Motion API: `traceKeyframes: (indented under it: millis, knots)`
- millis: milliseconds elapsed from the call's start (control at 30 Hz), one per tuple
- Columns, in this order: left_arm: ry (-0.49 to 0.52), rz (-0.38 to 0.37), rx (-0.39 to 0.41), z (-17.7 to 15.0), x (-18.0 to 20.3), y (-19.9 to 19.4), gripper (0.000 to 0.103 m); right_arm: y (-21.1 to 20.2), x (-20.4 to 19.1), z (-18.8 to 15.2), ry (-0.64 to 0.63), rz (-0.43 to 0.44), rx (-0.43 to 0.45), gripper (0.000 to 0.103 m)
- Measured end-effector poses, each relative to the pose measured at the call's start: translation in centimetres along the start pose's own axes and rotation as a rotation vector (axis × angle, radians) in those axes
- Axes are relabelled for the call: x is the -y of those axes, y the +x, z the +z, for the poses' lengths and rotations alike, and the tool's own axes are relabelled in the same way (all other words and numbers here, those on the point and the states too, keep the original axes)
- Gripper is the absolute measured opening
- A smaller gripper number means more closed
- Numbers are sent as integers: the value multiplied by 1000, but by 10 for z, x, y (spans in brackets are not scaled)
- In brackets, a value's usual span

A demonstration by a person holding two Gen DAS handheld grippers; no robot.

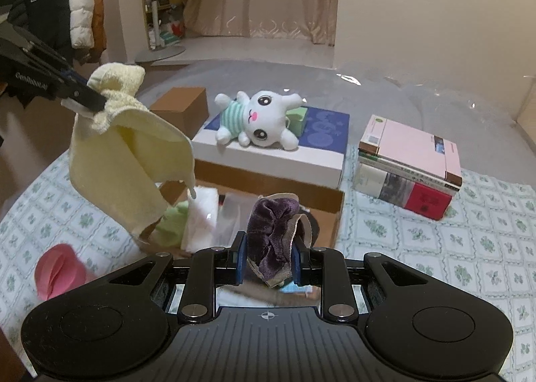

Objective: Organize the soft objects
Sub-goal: 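Lift the yellow towel and purple scrunchie and carry both over the cardboard box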

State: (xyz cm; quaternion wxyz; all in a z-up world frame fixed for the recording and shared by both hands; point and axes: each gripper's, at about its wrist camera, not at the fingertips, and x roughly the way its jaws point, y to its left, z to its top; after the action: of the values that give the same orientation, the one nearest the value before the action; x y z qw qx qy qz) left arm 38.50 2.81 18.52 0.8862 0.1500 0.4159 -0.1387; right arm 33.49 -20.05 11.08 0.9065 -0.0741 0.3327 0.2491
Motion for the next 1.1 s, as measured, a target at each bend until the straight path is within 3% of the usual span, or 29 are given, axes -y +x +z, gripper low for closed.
traceKeyframes:
  millis: [633,1100]
  knots:
    - [-5,28,-65,3,-7,84,11,67,16,15,48,38,-18,26]
    - [25,29,-100,-4,-1,110,11,84,16,9,50,46,-32,26]
